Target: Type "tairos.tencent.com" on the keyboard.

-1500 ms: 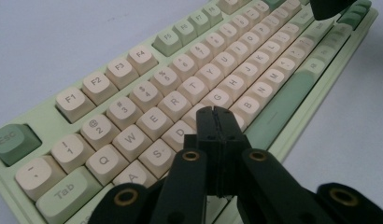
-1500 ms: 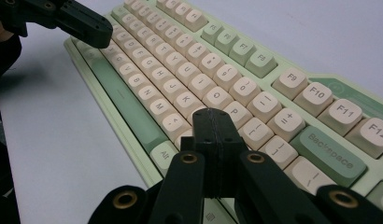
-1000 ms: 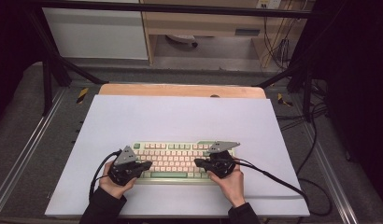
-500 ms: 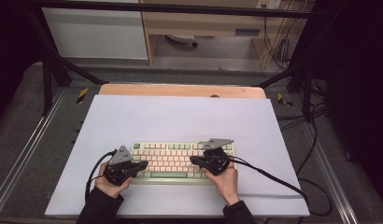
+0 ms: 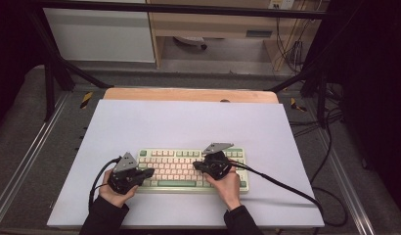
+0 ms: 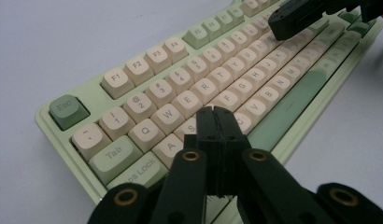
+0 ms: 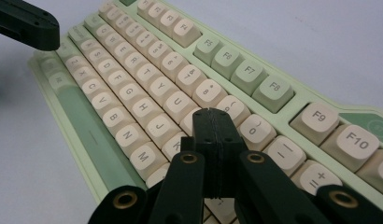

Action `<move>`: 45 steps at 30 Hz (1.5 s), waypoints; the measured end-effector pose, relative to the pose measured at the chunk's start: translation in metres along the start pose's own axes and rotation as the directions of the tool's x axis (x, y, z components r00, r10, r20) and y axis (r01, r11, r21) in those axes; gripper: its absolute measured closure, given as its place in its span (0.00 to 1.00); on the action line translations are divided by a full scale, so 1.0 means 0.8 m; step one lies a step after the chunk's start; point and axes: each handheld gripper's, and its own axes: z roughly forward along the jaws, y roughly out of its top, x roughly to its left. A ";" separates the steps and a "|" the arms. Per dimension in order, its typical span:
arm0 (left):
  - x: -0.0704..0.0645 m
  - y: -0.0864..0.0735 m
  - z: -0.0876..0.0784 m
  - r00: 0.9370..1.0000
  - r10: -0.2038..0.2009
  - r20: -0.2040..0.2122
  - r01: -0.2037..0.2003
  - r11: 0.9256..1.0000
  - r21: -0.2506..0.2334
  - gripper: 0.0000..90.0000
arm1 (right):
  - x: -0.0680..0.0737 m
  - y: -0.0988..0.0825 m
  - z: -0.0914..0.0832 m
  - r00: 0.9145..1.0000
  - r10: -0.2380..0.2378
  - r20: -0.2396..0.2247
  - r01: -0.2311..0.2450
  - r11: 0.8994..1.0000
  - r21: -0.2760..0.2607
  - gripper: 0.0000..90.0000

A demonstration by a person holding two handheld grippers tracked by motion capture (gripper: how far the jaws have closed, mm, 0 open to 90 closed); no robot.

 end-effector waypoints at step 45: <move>0.001 -0.001 0.000 1.000 0.000 -0.001 0.000 1.000 0.004 1.00 | 0.031 -0.002 -0.020 0.996 -0.050 -0.076 0.049 0.999 -0.020 1.00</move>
